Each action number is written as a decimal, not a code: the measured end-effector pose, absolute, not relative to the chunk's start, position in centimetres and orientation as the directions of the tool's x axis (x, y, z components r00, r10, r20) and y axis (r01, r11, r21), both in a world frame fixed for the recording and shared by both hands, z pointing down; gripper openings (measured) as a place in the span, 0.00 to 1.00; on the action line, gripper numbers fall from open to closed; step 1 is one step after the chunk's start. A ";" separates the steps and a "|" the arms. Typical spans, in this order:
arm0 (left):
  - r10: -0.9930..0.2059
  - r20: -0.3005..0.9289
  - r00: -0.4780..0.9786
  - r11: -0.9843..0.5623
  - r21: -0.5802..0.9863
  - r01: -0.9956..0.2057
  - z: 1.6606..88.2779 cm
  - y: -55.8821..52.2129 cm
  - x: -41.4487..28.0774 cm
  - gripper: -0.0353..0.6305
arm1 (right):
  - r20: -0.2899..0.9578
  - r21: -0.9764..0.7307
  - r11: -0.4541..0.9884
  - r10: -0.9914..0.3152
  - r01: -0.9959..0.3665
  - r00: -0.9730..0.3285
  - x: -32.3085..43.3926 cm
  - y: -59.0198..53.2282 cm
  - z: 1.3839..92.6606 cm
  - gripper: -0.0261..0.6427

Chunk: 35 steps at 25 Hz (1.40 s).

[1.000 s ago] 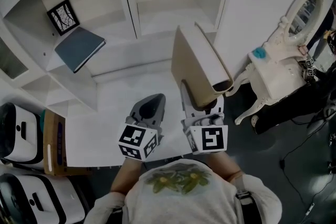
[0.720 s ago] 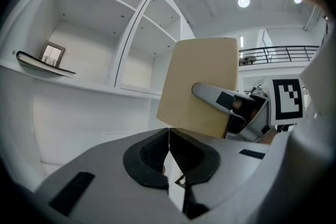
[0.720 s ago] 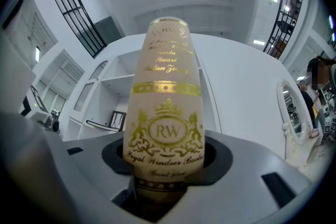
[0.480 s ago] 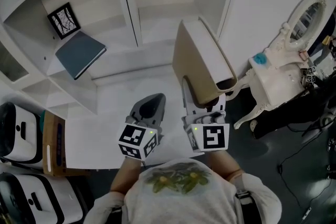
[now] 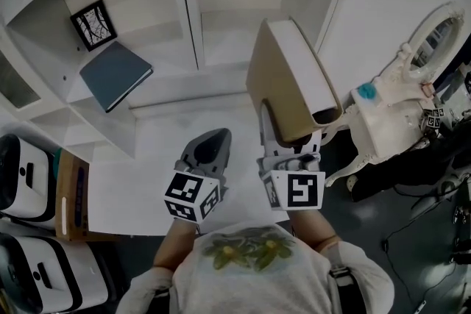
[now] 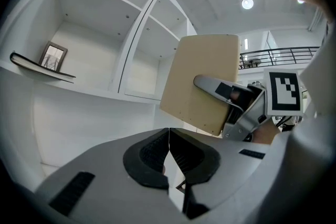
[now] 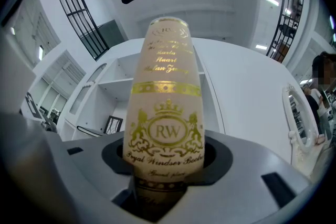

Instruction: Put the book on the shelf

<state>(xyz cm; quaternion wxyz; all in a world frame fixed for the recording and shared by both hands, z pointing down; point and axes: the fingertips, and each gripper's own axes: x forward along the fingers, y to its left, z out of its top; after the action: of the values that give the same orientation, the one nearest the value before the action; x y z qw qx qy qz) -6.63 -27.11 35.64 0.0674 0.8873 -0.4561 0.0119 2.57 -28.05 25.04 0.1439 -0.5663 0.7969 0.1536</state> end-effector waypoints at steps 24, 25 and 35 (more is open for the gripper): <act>-0.812 0.080 0.578 -0.569 0.113 -0.815 35.8 -30.7 -7.1 0.09 | -0.478 0.095 0.273 -0.831 -0.957 -0.284 2.9 -31.5 21.6 0.40; -0.812 0.080 0.578 -0.569 0.114 -0.815 35.8 -30.8 -7.2 0.09 | -0.475 0.094 0.270 -0.834 -0.958 -0.281 2.9 -31.6 21.5 0.40; -0.807 0.088 0.584 -0.573 0.122 -0.810 36.2 -31.7 -7.4 0.10 | -0.435 0.103 0.264 -0.855 -0.959 -0.282 2.4 -33.1 20.8 0.40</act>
<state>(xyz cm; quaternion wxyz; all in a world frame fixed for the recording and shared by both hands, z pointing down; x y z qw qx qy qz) -7.36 -31.75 36.23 0.0748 0.8869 -0.4558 0.0113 2.45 -33.07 20.83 0.1478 -0.5807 0.7811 0.1757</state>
